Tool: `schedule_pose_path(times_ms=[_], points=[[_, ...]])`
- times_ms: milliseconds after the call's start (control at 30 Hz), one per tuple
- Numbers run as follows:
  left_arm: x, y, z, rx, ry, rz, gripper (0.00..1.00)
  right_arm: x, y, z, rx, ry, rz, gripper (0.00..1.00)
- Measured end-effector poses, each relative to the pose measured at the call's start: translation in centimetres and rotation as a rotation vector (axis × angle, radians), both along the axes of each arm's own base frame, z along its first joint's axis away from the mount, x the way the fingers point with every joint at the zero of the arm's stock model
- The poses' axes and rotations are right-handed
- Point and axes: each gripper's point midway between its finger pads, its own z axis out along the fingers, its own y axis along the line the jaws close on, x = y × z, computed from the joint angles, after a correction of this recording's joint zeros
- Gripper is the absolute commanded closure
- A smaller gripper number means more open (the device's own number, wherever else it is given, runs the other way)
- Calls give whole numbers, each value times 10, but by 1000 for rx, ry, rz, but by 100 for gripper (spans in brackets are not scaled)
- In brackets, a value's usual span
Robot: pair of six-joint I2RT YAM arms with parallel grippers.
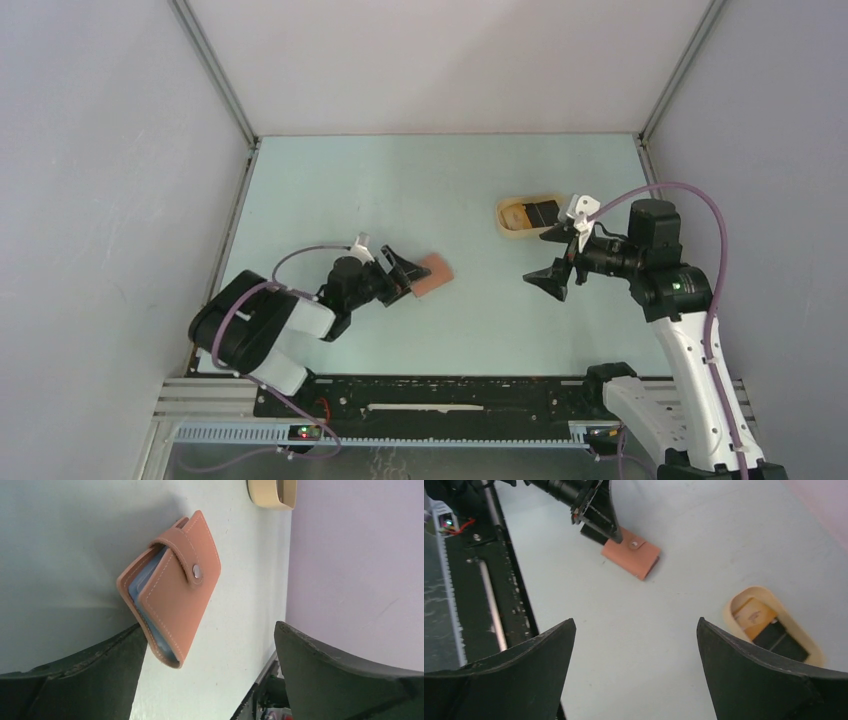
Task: Put the credit cards into the card holder
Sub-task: Reset both arms
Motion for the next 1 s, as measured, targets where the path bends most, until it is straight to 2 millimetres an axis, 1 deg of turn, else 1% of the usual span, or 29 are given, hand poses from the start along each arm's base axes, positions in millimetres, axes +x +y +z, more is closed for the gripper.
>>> schedule_pose_path(times_ms=[67, 133, 167, 233, 267, 300, 367, 400, 433, 500, 533, 600, 667, 700, 767, 833, 933, 1000], points=[[1, 4, 5, 24, -13, 13, 0, -3, 0, -7, 20, 43, -5, 0], [1, 11, 15, 59, -44, 36, 0, -3, -2, -14, 34, 91, -28, 0], [2, 14, 22, 69, -66, 44, 0, -3, -3, -16, 40, 108, -41, 0], [1, 26, 40, 115, -125, 75, 0, -1, -5, -18, 57, 138, -88, 0], [-1, 35, 55, 139, -174, 101, 0, 0, -6, -17, 66, 140, -111, 0], [-3, 44, 74, 152, -240, 128, 0, 2, -8, -15, 75, 139, -142, 0], [-9, 63, 114, 171, -365, 186, 0, 3, -13, -7, 99, 120, -211, 0], [-13, 70, 129, 177, -409, 206, 0, 3, -16, -2, 110, 106, -242, 0], [-19, 79, 150, 183, -464, 230, 0, 3, -18, 2, 119, 93, -261, 0], [-32, 93, 185, 185, -556, 260, 0, 3, -23, 11, 141, 65, -302, 0], [-40, 99, 204, 179, -604, 268, 0, 2, -25, 14, 148, 53, -312, 0], [-55, 108, 235, 168, -678, 272, 0, 0, -27, 19, 164, 44, -331, 0], [-70, 111, 258, 155, -730, 251, 0, 0, -30, 23, 183, 51, -353, 0], [-76, 110, 267, 147, -750, 230, 0, 0, -31, 25, 193, 60, -364, 0], [-86, 106, 276, 142, -770, 182, 0, -1, -32, 32, 214, 69, -380, 0], [-93, 103, 280, 152, -772, 141, 0, -2, -33, 41, 237, 71, -403, 0], [-96, 103, 276, 205, -740, 99, 0, -4, -36, 54, 259, 58, -431, 0], [-96, 106, 270, 254, -713, 90, 0, -8, -37, 62, 266, 51, -440, 0]])
